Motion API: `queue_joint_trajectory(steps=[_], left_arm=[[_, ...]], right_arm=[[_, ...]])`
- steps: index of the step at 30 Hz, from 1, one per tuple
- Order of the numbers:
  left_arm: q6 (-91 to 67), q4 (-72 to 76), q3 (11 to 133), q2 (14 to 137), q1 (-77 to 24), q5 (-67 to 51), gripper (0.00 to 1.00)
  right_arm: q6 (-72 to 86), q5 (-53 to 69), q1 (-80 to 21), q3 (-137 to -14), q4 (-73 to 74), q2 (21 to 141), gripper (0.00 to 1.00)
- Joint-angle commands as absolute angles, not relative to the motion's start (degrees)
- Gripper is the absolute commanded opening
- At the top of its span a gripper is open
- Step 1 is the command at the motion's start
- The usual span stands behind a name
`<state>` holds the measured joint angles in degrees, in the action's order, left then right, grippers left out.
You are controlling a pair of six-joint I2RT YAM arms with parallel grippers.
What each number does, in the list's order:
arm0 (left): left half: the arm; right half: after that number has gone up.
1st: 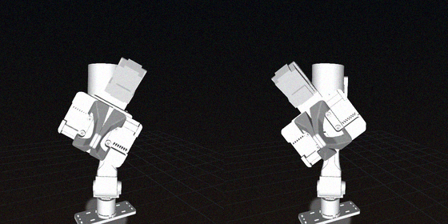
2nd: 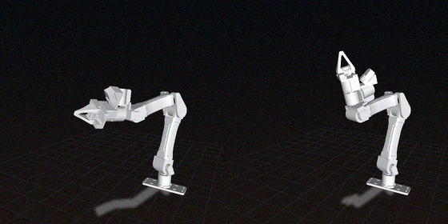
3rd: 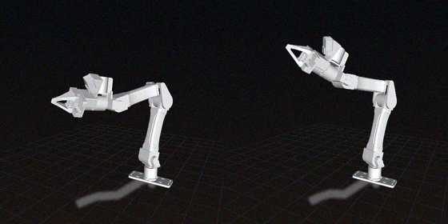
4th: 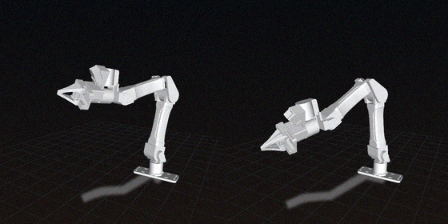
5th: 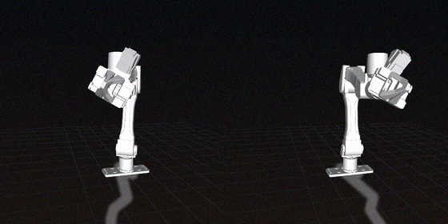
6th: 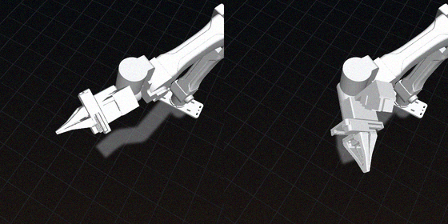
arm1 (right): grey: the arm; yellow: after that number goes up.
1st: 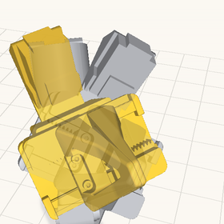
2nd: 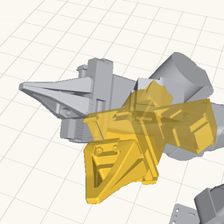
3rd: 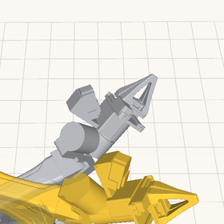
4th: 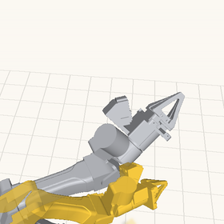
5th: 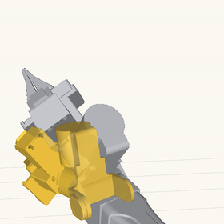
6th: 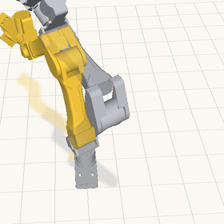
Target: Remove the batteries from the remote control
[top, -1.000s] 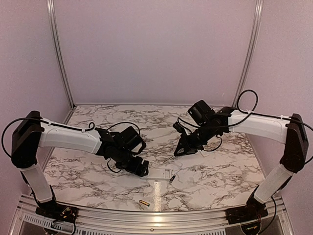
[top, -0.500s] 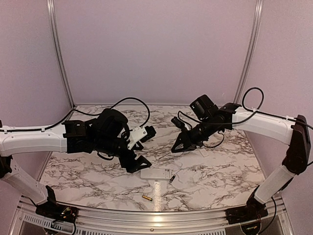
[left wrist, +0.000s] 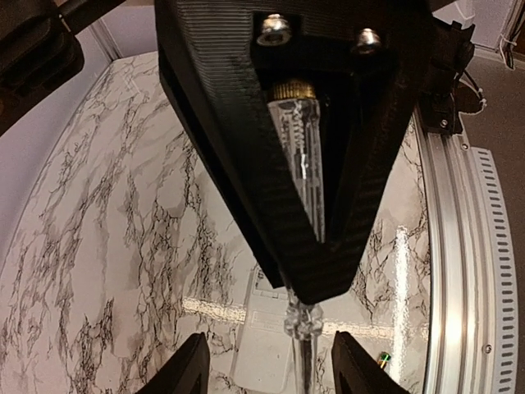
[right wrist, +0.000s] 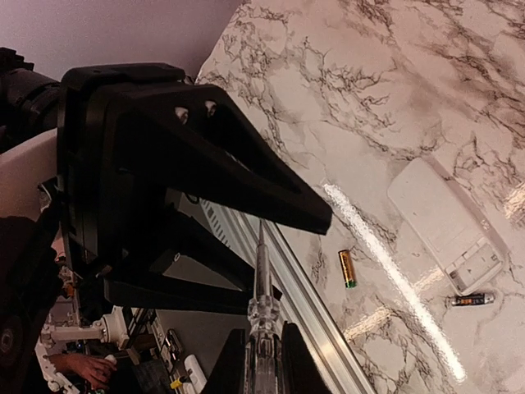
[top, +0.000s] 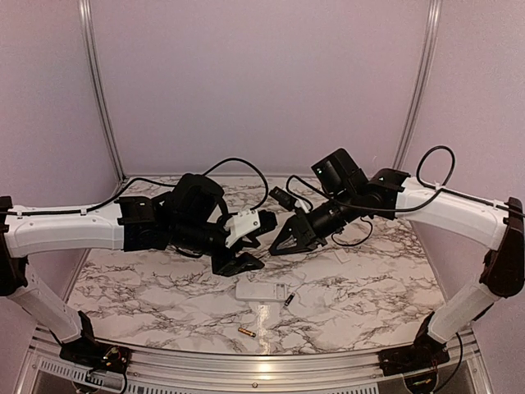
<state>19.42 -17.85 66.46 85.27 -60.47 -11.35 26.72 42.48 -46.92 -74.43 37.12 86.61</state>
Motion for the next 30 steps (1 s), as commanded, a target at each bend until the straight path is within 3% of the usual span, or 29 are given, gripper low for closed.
queue_joint_trajectory(steps=[1, 8, 13, 17, 24, 30], left_arm=[[20.4, -17.7, 69.2, 87.0, -60.4, -12.7, 0.48], [20.5, -18.1, 69.5, 87.0, -60.4, -13.1, 0.16], [20.3, -17.7, 69.2, 86.7, -60.5, -13.3, 0.06], [19.7, -16.7, 68.9, 86.5, -60.9, -13.2, 0.0], [17.9, -16.1, 68.2, 85.7, -61.8, -11.3, 0.0], [13.7, -14.2, 64.4, 82.9, -62.1, -9.5, 0.0]], right_arm=[[29.1, 43.4, -48.2, -77.1, 34.4, 85.6, 0.0], [29.6, 43.0, -48.7, -77.4, 34.3, 85.9, 0.0], [29.9, 42.8, -48.9, -77.4, 34.0, 86.3, 0.0], [30.1, 43.0, -49.2, -77.4, 34.0, 86.8, 0.0], [30.6, 39.6, -49.2, -78.2, 34.6, 86.8, 0.0], [31.7, 34.2, -49.1, -78.5, 34.9, 86.0, 0.15]])
